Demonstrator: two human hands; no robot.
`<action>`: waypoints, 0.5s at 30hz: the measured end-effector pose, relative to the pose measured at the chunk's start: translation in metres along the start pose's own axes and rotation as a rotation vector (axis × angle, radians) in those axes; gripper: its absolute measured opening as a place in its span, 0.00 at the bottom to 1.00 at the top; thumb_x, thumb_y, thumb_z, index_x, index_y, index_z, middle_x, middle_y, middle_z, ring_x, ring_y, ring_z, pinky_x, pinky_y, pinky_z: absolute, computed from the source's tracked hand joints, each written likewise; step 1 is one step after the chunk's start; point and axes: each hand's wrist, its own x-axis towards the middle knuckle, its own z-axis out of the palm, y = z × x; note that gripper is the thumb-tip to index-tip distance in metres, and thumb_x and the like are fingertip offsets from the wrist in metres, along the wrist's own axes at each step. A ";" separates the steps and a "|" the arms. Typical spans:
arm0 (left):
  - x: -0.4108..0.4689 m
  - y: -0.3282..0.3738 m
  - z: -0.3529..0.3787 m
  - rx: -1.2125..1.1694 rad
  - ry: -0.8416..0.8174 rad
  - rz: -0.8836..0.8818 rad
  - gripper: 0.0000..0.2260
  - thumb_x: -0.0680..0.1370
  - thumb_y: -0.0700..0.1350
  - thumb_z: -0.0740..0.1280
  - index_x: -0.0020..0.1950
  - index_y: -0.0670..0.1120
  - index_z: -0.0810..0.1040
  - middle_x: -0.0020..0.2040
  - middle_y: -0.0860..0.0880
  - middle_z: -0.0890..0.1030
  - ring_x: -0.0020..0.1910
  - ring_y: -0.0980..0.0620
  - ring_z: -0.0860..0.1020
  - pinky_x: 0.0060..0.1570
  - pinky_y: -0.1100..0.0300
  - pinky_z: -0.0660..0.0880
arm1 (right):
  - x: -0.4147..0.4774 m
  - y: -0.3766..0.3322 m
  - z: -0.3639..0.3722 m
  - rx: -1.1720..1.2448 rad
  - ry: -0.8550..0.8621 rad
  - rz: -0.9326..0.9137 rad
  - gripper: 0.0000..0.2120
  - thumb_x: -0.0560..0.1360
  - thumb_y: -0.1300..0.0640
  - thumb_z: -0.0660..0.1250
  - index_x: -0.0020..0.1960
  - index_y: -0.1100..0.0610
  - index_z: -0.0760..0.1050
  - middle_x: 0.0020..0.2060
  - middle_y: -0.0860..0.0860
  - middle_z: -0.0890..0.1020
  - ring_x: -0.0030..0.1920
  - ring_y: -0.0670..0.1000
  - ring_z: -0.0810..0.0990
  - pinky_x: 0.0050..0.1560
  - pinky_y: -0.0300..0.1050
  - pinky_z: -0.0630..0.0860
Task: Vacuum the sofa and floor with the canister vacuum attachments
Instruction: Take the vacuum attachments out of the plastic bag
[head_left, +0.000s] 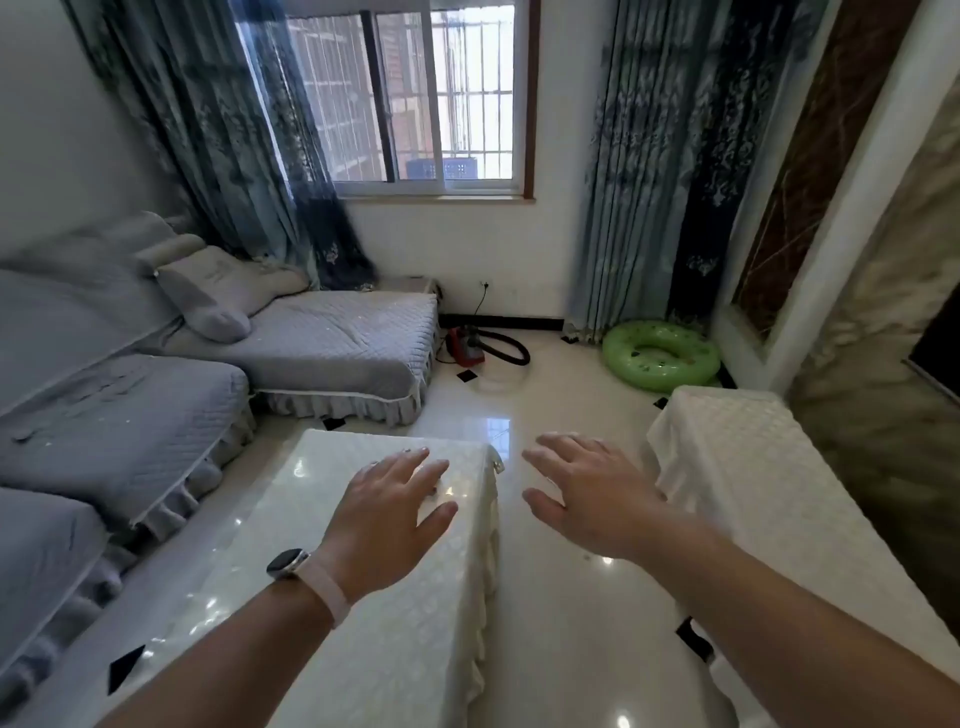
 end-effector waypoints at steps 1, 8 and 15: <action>0.012 0.004 0.005 -0.008 -0.016 -0.010 0.28 0.78 0.64 0.54 0.70 0.50 0.76 0.70 0.47 0.77 0.69 0.44 0.74 0.66 0.45 0.71 | 0.006 0.013 0.001 0.024 -0.005 0.005 0.42 0.70 0.32 0.36 0.79 0.45 0.61 0.78 0.46 0.64 0.79 0.51 0.61 0.76 0.48 0.56; 0.099 0.032 0.028 0.034 -0.036 -0.139 0.30 0.76 0.64 0.51 0.72 0.51 0.74 0.71 0.48 0.75 0.71 0.47 0.72 0.68 0.48 0.70 | 0.066 0.098 0.004 0.060 0.017 -0.048 0.29 0.81 0.36 0.51 0.78 0.47 0.62 0.79 0.48 0.64 0.79 0.52 0.61 0.76 0.48 0.57; 0.151 0.045 0.032 0.102 -0.049 -0.231 0.30 0.78 0.65 0.52 0.73 0.52 0.73 0.72 0.49 0.74 0.72 0.47 0.71 0.67 0.48 0.69 | 0.133 0.148 0.001 0.105 0.026 -0.178 0.25 0.83 0.40 0.54 0.77 0.47 0.64 0.79 0.48 0.63 0.78 0.51 0.60 0.76 0.48 0.56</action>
